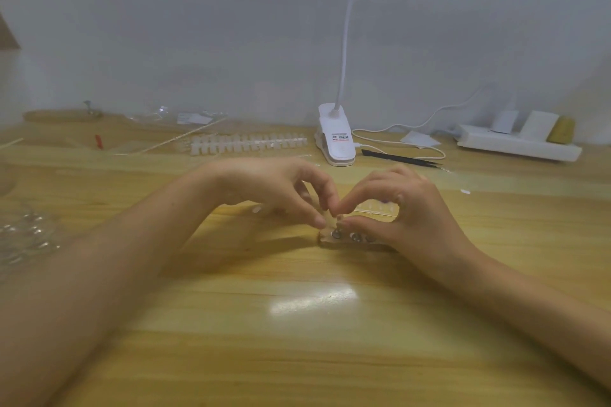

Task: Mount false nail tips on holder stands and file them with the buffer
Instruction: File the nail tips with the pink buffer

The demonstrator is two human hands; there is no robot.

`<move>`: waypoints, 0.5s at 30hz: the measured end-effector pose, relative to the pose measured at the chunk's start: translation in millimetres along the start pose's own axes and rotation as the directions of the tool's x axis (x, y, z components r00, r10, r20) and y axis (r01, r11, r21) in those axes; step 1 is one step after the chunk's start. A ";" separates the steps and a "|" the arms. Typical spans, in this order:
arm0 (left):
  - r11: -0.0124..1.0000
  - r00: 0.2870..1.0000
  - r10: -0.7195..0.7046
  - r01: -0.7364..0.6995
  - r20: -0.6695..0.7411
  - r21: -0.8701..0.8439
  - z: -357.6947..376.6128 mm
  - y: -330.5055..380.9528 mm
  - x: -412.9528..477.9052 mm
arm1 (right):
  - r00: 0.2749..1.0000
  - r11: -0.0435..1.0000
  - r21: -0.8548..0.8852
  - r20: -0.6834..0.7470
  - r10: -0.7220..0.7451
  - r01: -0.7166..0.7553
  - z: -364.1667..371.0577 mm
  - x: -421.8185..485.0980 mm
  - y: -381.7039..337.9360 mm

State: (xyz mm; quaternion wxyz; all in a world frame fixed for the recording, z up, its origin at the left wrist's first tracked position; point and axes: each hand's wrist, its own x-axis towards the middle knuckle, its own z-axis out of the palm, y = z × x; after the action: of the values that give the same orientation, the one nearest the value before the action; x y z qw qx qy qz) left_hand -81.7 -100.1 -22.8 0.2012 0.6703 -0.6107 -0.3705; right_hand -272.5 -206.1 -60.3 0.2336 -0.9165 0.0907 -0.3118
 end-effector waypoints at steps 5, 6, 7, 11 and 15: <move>1.000 1.000 0.014 -0.014 -0.016 0.015 3.9 -1.2 4.7 | 1.000 1.000 -0.012 0.007 -0.012 0.012 1.5 -0.1 -2.0; 1.000 1.000 0.023 -0.022 -0.017 0.011 4.7 -1.2 4.8 | 1.000 1.000 -0.014 0.008 -0.010 0.010 1.5 -0.1 -2.1; 0.999 0.999 0.033 -0.033 -0.021 0.005 5.4 -1.6 5.0 | 1.000 1.000 -0.016 0.008 -0.009 0.009 1.4 -0.2 -2.0; 0.999 0.998 0.051 -0.051 -0.030 -0.006 9.5 -4.2 8.2 | 1.000 1.000 -0.020 0.002 0.012 -0.012 1.8 -1.1 -1.4; 0.994 0.992 0.111 -0.110 -0.062 0.013 14.5 -7.4 13.7 | 0.999 0.999 -0.002 -0.022 0.038 -0.038 4.3 -3.9 -0.7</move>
State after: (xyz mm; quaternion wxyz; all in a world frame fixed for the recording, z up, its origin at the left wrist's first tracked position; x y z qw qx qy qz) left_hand -87.8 -109.4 -41.0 0.2369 0.6476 -0.6422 -0.3347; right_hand -273.0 -202.7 -65.1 0.2375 -0.9114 0.1109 -0.3172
